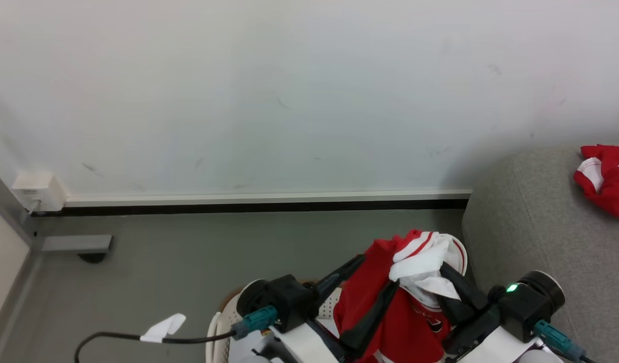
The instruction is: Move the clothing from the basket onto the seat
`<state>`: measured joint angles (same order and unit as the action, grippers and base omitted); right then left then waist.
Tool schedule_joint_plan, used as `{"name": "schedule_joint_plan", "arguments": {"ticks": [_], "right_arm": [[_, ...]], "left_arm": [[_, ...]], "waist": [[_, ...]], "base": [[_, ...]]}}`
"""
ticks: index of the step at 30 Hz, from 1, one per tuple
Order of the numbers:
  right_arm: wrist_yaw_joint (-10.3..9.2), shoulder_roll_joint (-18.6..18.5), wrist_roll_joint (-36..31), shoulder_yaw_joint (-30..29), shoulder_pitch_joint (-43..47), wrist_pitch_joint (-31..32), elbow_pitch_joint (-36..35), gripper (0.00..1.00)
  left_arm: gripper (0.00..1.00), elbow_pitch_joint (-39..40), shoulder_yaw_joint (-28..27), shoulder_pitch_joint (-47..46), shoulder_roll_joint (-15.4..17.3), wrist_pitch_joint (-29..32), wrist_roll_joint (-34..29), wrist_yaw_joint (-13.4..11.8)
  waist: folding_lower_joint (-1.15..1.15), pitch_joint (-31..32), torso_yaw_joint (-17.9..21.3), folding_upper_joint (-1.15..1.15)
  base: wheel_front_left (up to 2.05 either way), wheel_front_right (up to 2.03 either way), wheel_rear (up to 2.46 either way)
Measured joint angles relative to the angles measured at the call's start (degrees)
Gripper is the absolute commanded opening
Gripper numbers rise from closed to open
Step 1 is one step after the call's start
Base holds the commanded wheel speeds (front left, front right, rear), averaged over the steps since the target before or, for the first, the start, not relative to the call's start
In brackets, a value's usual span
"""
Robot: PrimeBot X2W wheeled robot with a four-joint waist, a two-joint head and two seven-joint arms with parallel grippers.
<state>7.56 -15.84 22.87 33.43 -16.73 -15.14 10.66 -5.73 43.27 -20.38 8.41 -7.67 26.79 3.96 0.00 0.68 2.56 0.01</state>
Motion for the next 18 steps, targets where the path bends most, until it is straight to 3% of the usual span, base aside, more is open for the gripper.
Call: {"name": "schedule_joint_plan", "arguments": {"ticks": [18], "right_arm": [[0.0,-2.8,-1.44,-8.69,-0.57,0.01,-6.48,0.0]], "left_arm": [[1.0,-9.1,0.41,-3.24,-0.24,-3.67,-1.47,-0.4]], "waist": [[0.0,-5.04,10.72,0.0]], "base": [[0.0,0.0,0.0]]}}
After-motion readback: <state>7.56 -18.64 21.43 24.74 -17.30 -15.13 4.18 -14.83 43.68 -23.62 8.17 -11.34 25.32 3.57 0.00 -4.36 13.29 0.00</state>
